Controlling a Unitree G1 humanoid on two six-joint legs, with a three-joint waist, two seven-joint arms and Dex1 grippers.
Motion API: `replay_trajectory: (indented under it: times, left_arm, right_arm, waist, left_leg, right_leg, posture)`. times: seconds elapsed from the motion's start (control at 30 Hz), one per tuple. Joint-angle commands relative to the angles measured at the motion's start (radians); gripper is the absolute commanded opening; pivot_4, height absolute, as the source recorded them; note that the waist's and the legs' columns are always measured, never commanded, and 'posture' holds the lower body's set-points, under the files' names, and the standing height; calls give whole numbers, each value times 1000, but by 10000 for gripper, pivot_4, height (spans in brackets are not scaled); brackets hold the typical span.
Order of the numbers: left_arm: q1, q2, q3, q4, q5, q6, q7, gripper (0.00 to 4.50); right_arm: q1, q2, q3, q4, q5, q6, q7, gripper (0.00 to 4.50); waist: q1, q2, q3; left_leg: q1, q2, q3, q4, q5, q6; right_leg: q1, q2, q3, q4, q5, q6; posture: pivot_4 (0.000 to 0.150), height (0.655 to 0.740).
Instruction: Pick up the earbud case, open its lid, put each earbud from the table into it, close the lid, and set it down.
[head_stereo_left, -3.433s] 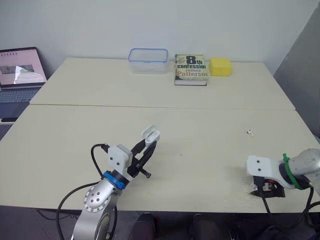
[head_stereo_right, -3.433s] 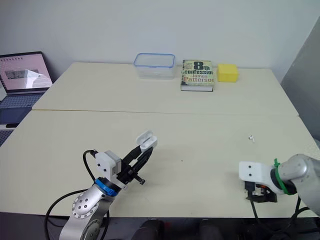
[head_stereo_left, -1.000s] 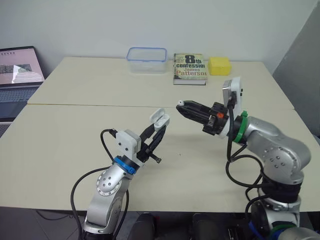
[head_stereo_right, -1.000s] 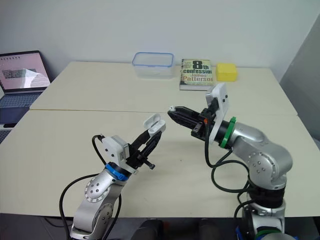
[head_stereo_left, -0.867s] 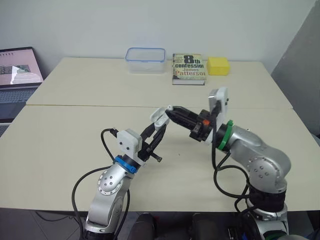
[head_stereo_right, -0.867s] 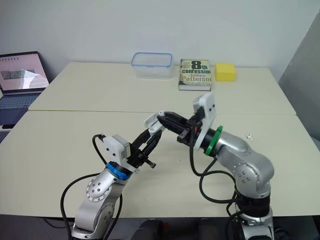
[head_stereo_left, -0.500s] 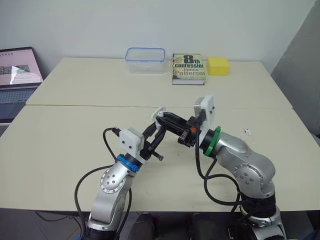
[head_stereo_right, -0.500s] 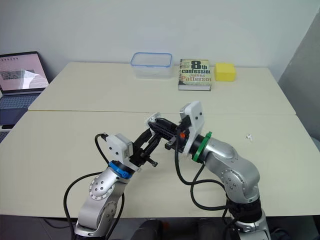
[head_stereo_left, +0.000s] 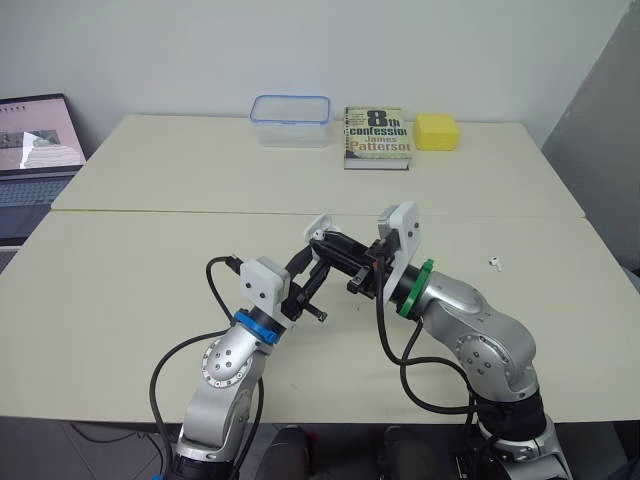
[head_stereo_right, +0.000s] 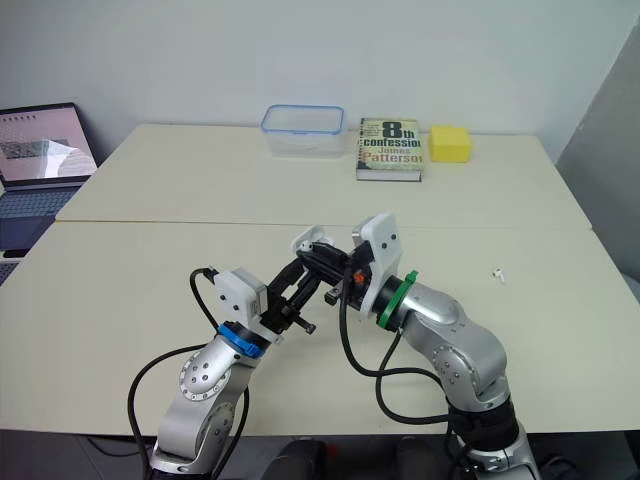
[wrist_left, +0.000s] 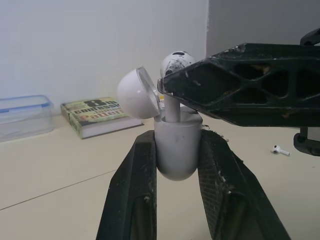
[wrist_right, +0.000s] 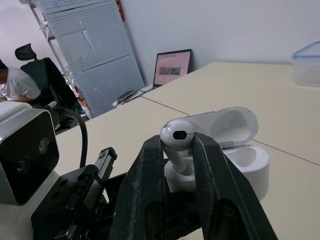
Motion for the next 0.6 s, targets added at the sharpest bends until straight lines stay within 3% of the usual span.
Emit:
replay_trajectory:
  times: [0.03,0.6]
  left_arm:
    - [-3,-7,-1,-25,0,-29,4,7515]
    - [-9,-14,-16,-25,22,-39,9,7516]
  right_arm:
    - [6,-3,1,-21,-3,-22,-7,3890]
    - [29,-20,66,-14,-30,20,-37,3890]
  waist:
    - [0,0,0]
    - [0,0,0]
  left_leg:
    - [0,0,0,0,0,0]
    - [0,0,-1,0,0,0]
  right_leg:
    - [0,0,0,0,0,0]
    - [0,0,0,0,0,1]
  posture:
    - [1500,7391]
    - [1500,7391]
